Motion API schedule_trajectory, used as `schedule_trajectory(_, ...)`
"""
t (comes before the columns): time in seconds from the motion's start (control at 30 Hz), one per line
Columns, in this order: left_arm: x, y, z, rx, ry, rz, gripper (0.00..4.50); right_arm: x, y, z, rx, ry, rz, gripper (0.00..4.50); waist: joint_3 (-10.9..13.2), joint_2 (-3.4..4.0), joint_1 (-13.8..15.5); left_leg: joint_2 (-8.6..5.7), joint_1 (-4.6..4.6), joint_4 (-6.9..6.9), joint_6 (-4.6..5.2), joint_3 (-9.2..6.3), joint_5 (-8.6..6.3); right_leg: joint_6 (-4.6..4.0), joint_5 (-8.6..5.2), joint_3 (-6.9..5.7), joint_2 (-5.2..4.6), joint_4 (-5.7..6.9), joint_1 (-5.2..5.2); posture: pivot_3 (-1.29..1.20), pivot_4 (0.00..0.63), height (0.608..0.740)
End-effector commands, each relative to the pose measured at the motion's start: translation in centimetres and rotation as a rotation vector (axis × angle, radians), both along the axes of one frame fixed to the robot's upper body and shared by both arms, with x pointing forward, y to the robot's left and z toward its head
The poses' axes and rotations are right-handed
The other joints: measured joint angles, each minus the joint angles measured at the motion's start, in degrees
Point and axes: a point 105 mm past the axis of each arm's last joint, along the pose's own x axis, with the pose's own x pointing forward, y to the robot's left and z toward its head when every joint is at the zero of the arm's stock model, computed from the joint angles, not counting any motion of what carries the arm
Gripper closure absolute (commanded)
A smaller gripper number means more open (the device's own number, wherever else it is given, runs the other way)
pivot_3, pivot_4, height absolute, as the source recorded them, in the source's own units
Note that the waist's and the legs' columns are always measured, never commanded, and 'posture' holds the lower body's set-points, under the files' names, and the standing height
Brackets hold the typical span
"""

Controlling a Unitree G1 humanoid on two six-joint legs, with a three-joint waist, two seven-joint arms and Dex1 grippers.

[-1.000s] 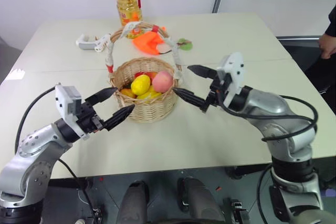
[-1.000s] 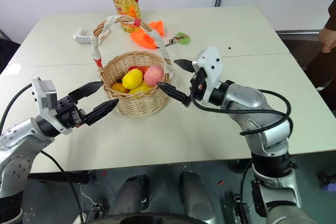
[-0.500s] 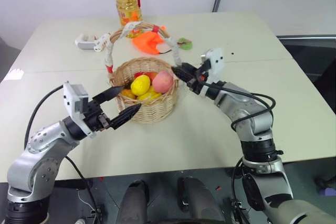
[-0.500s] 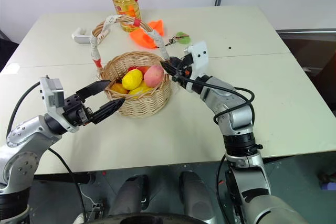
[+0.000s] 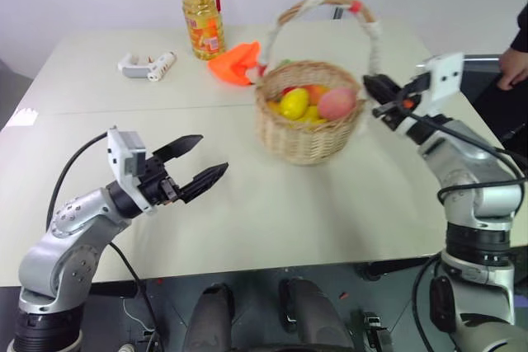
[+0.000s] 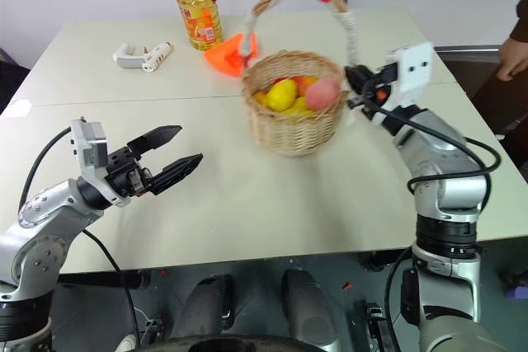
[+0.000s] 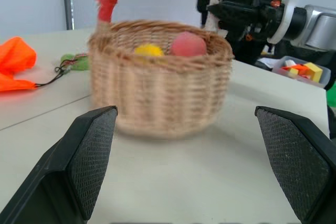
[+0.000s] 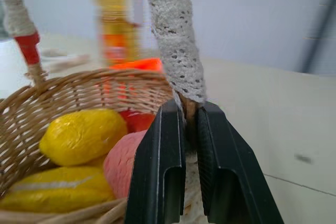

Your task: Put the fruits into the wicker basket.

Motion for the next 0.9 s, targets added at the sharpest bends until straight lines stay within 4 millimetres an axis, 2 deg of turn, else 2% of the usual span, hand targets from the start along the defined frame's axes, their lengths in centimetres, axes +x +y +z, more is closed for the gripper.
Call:
schedule_trajectory(0.03, 0.0, -0.7, 0.7, -0.007, -0.036, -0.036, 0.00, 1.0, -5.4, 1.9, 0.040, -0.072, -0.263, 4.48, 0.00, 0.00, -0.24, 0.00, 0.00, 0.00, 0.00, 0.01, 0.00, 0.00, 0.01, 0.02, 0.00, 0.01, 0.00, 0.00, 0.150, 0.740)
schedule_trajectory(0.1, 0.2, -0.8, 0.7, -0.008, -0.037, -0.042, 0.00, 1.5, -7.2, 1.3, 0.036, -0.061, -0.351, 4.48, 0.00, 0.01, -0.25, 0.00, 0.00, -0.01, 0.00, 0.02, 0.00, 0.00, 0.01, 0.04, 0.01, 0.01, 0.00, 0.00, 0.150, 0.740)
schedule_trajectory(0.2, 0.2, -0.9, 0.7, -0.008, -0.038, -0.043, 0.00, 1.8, -7.8, 0.8, 0.026, -0.057, -0.364, 4.48, 0.01, 0.02, -0.25, 0.00, 0.01, -0.06, 0.01, 0.02, -0.01, 0.07, 0.03, 0.06, 0.03, 0.01, -0.01, 0.00, 0.150, 0.740)
schedule_trajectory(0.3, 0.2, -0.7, 0.6, -0.006, -0.034, -0.031, 0.00, 1.6, -7.7, 0.6, 0.036, -0.057, -0.343, 3.24, 0.01, 0.02, -0.20, 0.00, 0.01, -0.07, 0.04, 0.01, -0.02, 0.22, 0.09, 0.07, 0.04, 0.02, -0.01, 0.00, 0.150, 0.740)
schedule_trajectory(0.4, 0.4, -0.2, 0.3, -0.003, -0.019, 0.001, 0.00, 0.7, -7.8, 0.6, 0.004, -0.064, -0.327, 1.72, 0.01, 0.02, -0.16, 0.00, 0.01, -0.05, 0.04, 0.01, -0.02, 0.21, 0.09, 0.07, 0.03, 0.02, 0.00, 0.00, 0.150, 0.740)
schedule_trajectory(0.5, 0.9, 1.1, -0.9, 0.014, 0.030, 0.087, 0.00, -0.8, -8.0, 0.1, -0.051, -0.060, -0.276, 0.17, 0.00, 0.02, 0.03, 0.00, 0.01, -0.04, 0.04, 0.01, -0.02, 0.20, 0.07, 0.07, 0.02, 0.00, 0.01, 0.00, 0.150, 0.740)
schedule_trajectory(0.57, 1.3, 2.4, -2.0, 0.033, 0.072, 0.171, 0.00, -1.9, -8.1, -0.3, -0.100, -0.058, -0.241, 0.17, 0.00, 0.03, 0.10, 0.00, 0.01, -0.05, 0.04, 0.01, -0.02, 0.14, 0.01, 0.07, 0.02, 0.00, 0.01, 0.00, 0.150, 0.740)
schedule_trajectory(0.63, 1.4, 4.1, -3.2, 0.068, 0.087, 0.271, 0.00, -3.1, -8.1, -0.5, -0.077, -0.057, -0.193, 0.17, 0.00, 0.03, 0.05, 0.00, 0.01, -0.05, 0.04, 0.01, -0.02, 0.13, -0.01, 0.07, 0.02, 0.00, 0.01, 0.00, 0.150, 0.740)
schedule_trajectory(0.7, 1.2, 6.2, -4.4, 0.077, 0.121, 0.375, 0.00, -4.3, -7.2, -0.9, -0.078, -0.048, -0.102, 0.17, 0.00, 0.03, -0.28, 0.01, 0.03, -0.06, 0.04, 0.03, -0.02, 0.08, -0.03, 0.09, 0.02, 0.00, 0.01, 0.00, 0.150, 0.740)
schedule_trajectory(0.8, 0.4, 8.5, -5.7, 0.110, 0.147, 0.481, 0.00, -5.5, -4.1, -2.3, -0.103, -0.005, 0.087, 0.17, 0.00, 0.03, -0.42, 0.06, 0.11, -0.06, 0.04, 0.05, -0.02, 0.06, -0.04, 0.11, 0.06, 0.02, 0.02, 0.00, 0.150, 0.740)
schedule_trajectory(0.9, -0.2, 10.0, -6.6, 0.138, 0.152, 0.557, 0.00, -6.6, -0.3, -4.5, -0.146, 0.056, 0.281, 0.17, -0.01, 0.04, -0.23, 0.07, 0.12, -0.06, 0.04, 0.03, -0.02, 0.18, -0.13, 0.11, 0.05, 0.03, 0.02, 0.00, 0.150, 0.740)
